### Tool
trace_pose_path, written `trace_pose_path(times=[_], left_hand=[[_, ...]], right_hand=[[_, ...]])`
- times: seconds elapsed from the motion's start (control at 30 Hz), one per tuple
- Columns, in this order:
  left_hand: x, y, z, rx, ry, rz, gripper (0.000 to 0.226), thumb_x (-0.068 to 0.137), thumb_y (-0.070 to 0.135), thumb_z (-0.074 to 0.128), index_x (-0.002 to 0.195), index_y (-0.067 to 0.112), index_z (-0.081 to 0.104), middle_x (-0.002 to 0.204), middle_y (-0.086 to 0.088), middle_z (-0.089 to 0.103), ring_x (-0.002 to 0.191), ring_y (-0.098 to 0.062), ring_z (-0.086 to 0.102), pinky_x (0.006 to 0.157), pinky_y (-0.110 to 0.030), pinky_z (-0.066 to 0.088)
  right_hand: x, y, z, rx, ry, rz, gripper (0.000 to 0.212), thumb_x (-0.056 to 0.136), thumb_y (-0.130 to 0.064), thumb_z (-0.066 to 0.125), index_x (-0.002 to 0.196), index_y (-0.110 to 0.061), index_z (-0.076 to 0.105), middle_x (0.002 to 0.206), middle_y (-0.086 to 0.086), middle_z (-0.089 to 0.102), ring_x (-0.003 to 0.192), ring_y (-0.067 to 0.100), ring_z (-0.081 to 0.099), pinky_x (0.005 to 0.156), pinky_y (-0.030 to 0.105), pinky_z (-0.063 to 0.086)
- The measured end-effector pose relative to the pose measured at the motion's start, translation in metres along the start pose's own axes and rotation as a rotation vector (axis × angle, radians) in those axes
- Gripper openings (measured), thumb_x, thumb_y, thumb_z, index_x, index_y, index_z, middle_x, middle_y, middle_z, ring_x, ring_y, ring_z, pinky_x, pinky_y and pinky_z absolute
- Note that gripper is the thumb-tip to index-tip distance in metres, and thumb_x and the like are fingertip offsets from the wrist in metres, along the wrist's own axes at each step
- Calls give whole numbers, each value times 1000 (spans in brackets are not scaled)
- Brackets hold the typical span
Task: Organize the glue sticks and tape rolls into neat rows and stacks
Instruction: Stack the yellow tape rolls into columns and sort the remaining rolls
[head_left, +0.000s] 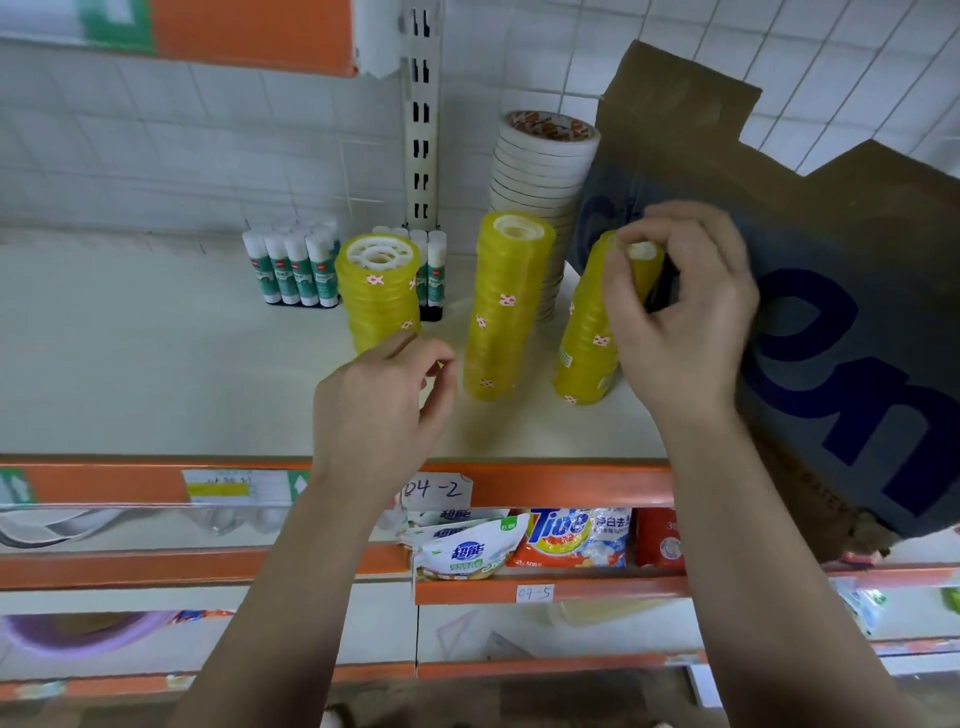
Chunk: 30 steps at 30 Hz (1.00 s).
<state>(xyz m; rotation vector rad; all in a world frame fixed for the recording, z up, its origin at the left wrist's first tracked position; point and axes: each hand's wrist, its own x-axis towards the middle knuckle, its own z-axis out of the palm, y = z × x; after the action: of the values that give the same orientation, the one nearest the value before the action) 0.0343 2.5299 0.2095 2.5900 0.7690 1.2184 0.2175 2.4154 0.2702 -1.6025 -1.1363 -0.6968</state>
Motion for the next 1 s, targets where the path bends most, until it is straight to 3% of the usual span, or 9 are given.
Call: trace_pose_path(times=[0.2,0.4,0.63,0.8,1.0], left_hand=[[-18,-36,-30,67,21,-79,20,90,27,51,86,18,68,81,4,65,66,-21,64,50,-31,49],[-42,-104,-86,151,20,-150,21,89,26,52,91,14,69,88,0,66,70,-26,63,65,-35,50],[-85,-215,-187,274,-12,-271,22,90,29,48,93,16,66,89,1,66,74,-28,64,72,-38,46],[-107,-295,-254,328,-47,-305,21,89,29,49,93,16,64,87,0,65,77,-29,63,73,-39,46],[-123,-362,-294,348,-36,-400,15,87,27,56,95,17,66,91,1,67,79,-29,64,75,-36,41]], right_hand=[[-21,-58,30,156,-104,-63,9,89,-6,62,91,-2,69,91,6,65,89,14,58,77,30,49],[-41,-124,92,291,-225,-48,10,86,-7,63,94,-5,69,88,-3,60,78,13,56,74,24,48],[-73,-226,200,353,-360,-29,13,85,-12,64,97,-10,69,92,-12,56,84,17,60,78,30,50],[-94,-302,276,404,-461,28,16,85,-19,62,97,-12,69,97,-6,64,91,16,61,82,42,52],[-114,-358,346,400,-624,55,15,83,-23,63,93,-15,70,96,-3,66,94,17,61,83,42,52]])
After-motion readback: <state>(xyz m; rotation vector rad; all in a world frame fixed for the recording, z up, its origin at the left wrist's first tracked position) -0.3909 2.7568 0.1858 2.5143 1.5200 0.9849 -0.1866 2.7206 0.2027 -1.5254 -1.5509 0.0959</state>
